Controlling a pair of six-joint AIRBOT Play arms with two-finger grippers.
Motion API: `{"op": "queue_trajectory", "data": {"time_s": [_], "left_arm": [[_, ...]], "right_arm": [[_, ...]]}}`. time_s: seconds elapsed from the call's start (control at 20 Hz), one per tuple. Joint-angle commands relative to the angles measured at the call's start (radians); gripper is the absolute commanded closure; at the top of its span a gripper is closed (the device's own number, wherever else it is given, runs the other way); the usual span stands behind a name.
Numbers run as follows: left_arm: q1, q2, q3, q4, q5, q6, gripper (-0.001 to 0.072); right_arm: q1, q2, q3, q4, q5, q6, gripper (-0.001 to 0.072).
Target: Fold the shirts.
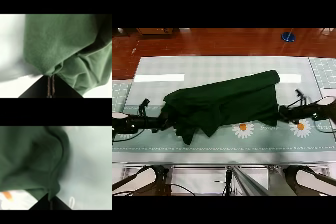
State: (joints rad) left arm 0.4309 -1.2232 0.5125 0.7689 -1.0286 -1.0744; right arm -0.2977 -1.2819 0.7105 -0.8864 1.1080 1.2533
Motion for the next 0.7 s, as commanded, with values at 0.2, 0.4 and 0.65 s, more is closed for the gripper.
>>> {"op": "queue_trajectory", "data": {"time_s": [0.2, 0.4, 0.65], "left_arm": [[0.001, 0.234, 0.528, -0.228, -0.221, -0.038, 0.0686], [0.002, 0.366, 0.916, -0.280, -0.200, -0.116, 0.0686], [0.094, 0.447, 1.312, -0.277, -0.132, -0.173, 0.0686]], "right_arm": [[-0.125, 0.390, 0.364, 0.122, -0.010, -0.003, 0.0695], [-0.125, 0.500, 0.666, 0.179, -0.065, 0.018, 0.0695], [-0.125, 0.514, 1.033, 0.158, -0.083, 0.114, 0.0695]]}}
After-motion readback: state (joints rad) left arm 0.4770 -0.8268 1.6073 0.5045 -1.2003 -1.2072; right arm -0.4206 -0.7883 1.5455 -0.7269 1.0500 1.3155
